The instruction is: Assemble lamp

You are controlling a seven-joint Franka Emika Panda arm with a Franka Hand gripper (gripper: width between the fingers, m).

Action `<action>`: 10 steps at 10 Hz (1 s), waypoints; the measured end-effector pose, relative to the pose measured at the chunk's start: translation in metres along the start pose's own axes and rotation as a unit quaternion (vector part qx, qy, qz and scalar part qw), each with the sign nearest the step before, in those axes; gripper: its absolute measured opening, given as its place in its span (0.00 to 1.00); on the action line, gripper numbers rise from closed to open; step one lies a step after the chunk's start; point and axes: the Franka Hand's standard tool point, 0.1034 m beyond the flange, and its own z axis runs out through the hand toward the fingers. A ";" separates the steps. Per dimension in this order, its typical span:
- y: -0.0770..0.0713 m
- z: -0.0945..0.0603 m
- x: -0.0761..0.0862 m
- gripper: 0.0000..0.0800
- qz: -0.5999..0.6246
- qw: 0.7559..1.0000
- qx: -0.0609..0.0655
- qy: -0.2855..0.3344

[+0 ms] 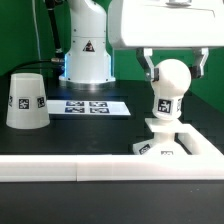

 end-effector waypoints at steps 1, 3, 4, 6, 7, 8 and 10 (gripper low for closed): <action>0.000 0.000 -0.001 0.87 -0.004 0.999 0.009 -0.035; 0.008 0.004 0.001 0.87 -0.009 0.999 0.012 -0.047; 0.009 0.006 -0.001 0.87 -0.008 0.999 0.013 -0.048; 0.008 0.006 0.000 0.87 -0.008 0.999 0.013 -0.048; 0.009 0.006 0.001 0.87 -0.008 0.999 0.013 -0.049; 0.009 0.005 0.003 0.87 -0.008 0.999 0.013 -0.048; 0.009 0.005 0.004 0.72 -0.003 0.999 0.013 -0.047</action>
Offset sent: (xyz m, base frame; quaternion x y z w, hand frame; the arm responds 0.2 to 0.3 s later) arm 0.0019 -0.0081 -0.0047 0.0012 -0.0011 -0.0103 0.9999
